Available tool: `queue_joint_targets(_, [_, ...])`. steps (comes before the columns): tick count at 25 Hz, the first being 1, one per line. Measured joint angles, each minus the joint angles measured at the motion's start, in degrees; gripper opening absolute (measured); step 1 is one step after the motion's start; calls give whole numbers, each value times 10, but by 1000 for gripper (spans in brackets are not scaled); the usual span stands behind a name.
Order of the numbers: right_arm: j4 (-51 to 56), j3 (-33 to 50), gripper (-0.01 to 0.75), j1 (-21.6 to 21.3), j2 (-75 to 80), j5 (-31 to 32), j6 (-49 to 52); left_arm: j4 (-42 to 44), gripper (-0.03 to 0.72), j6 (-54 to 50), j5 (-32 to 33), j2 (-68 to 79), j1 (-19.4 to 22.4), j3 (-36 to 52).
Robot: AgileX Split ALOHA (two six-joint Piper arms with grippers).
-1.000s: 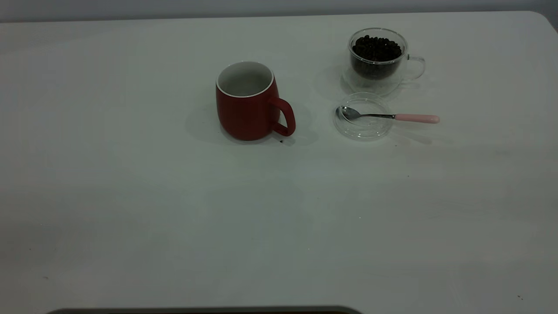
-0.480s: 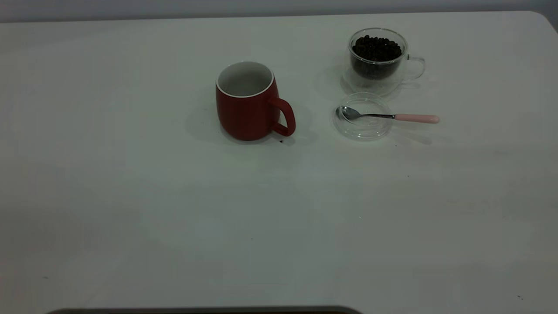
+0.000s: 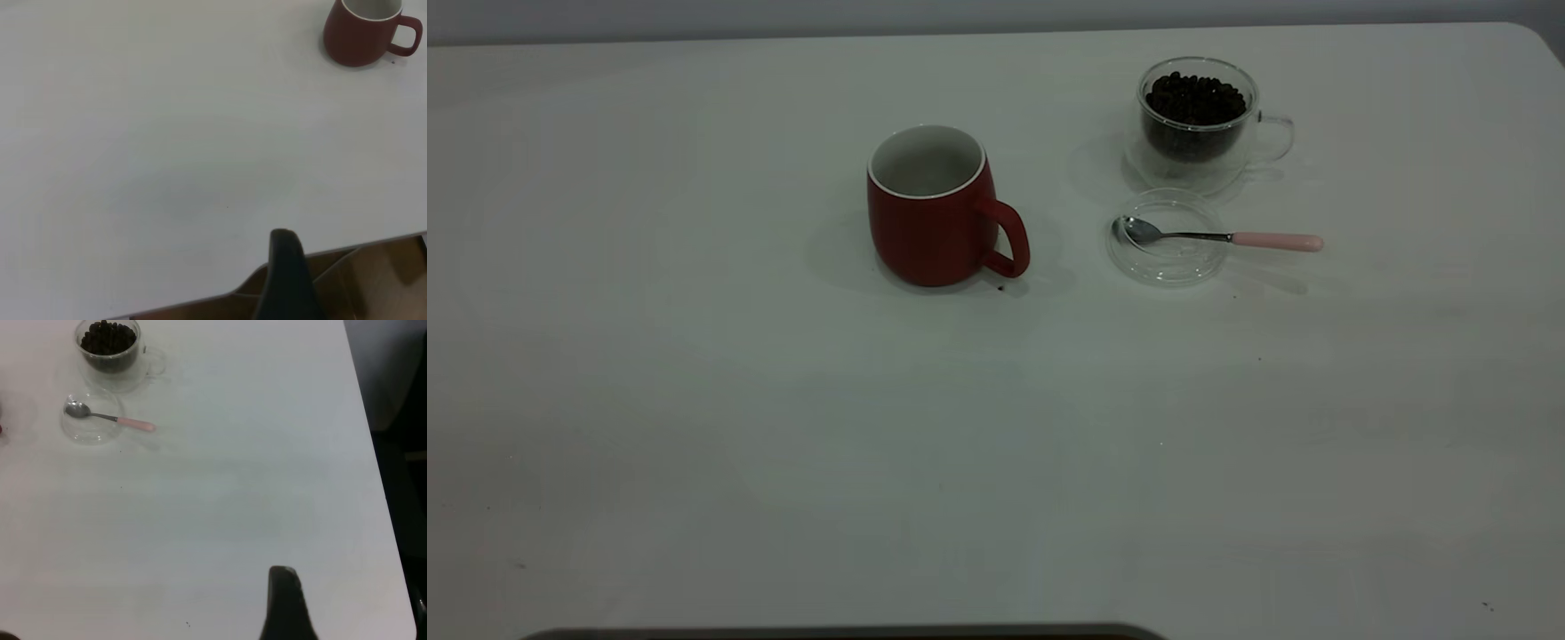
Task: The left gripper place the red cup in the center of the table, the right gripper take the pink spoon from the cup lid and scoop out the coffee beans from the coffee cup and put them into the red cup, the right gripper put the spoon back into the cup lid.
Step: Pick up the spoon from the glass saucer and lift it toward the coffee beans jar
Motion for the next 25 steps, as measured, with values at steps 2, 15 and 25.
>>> queue_joint_targets(2, [0,0,546,0,0,0,0,0,586,0,0,0,0,0])
queue_joint_targets(15, [-1,0,546,0,0,0,0,0,586,0,0,0,0,0])
queue_joint_targets(25, [35,-19,565,0,19,-19,18,0,586,0,0,0,0,0])
